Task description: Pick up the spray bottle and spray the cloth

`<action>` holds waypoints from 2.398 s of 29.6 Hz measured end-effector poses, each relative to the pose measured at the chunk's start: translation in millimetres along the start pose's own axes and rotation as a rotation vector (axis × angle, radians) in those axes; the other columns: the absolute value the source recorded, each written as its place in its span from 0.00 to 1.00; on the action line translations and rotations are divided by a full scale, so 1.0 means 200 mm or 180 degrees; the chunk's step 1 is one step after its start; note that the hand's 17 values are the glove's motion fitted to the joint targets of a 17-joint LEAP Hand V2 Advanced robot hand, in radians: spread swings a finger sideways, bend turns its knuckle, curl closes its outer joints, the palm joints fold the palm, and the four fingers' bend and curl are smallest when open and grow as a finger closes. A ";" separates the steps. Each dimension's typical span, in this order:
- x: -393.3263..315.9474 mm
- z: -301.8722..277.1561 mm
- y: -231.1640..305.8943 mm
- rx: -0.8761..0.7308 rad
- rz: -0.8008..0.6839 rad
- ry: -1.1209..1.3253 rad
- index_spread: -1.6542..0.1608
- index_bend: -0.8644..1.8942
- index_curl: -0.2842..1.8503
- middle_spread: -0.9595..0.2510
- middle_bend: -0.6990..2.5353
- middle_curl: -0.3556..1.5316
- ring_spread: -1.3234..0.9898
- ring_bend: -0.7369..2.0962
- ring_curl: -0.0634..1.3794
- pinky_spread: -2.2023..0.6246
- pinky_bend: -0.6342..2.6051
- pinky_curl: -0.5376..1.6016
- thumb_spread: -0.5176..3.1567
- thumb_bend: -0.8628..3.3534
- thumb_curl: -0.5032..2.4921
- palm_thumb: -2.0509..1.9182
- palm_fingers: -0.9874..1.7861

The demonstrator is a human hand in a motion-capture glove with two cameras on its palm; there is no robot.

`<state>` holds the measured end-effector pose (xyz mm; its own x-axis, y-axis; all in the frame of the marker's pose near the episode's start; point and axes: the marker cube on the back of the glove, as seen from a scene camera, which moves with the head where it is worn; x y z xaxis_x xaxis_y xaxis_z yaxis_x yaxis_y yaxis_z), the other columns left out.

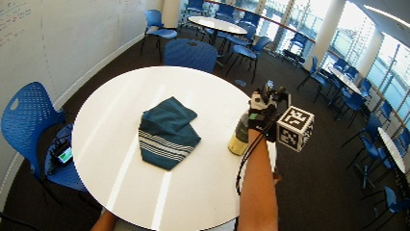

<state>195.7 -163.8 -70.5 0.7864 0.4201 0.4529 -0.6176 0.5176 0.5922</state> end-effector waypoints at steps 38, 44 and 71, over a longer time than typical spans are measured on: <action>-0.32 0.15 0.07 -0.0084 -0.2255 0.1982 0.77 0.49 0.40 0.62 0.41 0.46 0.47 0.48 0.36 0.68 0.31 0.44 0.21 0.20 0.44 0.74 0.86; -0.34 0.21 0.12 -0.0094 -0.2630 0.2278 0.77 0.49 0.40 0.62 0.42 0.47 0.47 0.48 0.36 0.68 0.31 0.44 0.21 0.20 0.44 0.74 0.86; -0.26 0.43 0.45 -0.0321 -0.4125 0.3591 0.77 0.49 0.40 0.62 0.42 0.46 0.47 0.48 0.36 0.68 0.31 0.44 0.21 0.20 0.45 0.74 0.86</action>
<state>101.7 -203.4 16.3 0.3639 -0.0240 -0.9311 0.3291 0.9385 0.1044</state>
